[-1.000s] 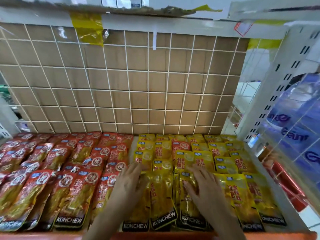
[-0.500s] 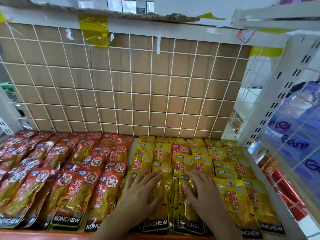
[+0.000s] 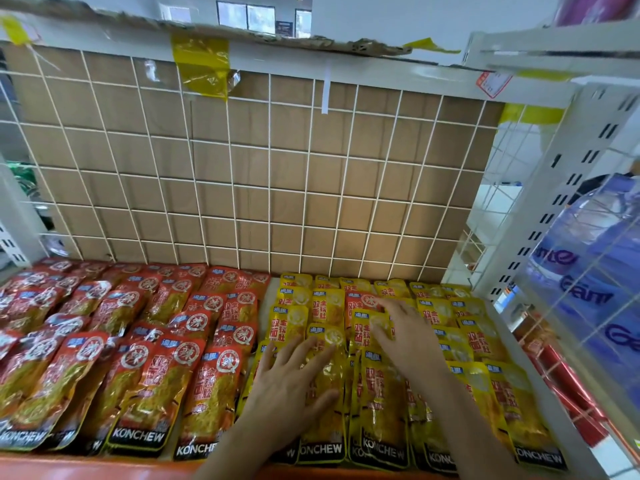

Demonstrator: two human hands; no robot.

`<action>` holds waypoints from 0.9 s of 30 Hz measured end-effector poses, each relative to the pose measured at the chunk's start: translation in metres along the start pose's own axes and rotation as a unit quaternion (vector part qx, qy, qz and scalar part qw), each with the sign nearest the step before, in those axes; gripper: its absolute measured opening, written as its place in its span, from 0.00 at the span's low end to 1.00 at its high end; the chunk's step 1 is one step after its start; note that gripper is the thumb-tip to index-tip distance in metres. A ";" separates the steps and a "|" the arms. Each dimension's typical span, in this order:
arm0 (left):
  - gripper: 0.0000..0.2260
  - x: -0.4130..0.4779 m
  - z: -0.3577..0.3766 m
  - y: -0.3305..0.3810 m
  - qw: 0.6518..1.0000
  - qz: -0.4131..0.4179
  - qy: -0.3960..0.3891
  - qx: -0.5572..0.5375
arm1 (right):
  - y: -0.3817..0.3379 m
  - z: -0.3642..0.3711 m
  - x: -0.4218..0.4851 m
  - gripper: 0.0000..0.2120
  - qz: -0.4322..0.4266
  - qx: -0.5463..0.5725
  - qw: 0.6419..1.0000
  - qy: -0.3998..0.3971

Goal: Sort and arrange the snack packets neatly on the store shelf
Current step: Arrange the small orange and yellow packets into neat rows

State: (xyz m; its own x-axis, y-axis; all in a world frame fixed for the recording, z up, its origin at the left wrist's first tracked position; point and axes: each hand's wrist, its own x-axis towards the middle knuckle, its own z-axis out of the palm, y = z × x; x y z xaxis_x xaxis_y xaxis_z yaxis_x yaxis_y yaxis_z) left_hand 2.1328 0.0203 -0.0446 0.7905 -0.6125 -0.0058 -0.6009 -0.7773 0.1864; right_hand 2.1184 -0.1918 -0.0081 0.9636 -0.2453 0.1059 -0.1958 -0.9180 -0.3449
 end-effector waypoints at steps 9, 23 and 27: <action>0.28 -0.002 -0.001 -0.001 1.000 -0.012 -0.013 -0.005 | 0.001 0.015 0.073 0.20 -0.017 -0.121 0.989 -0.085; 0.42 0.002 0.000 -0.001 0.999 -0.023 0.008 -0.043 | -0.004 0.013 0.078 0.10 0.037 -0.057 0.997 0.024; 0.43 0.003 0.002 -0.001 0.998 -0.020 0.006 -0.053 | -0.006 0.002 0.080 0.11 0.067 -0.034 0.994 0.076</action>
State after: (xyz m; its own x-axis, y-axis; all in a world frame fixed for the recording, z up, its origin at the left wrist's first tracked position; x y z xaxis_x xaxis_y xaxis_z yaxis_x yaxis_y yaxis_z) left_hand 2.1356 0.0193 -0.0466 0.8157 -0.5784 -0.0029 -0.5530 -0.7812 0.2897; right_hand 2.1969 -0.2057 0.0010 0.8907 -0.4058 0.2047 -0.3371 -0.8919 -0.3015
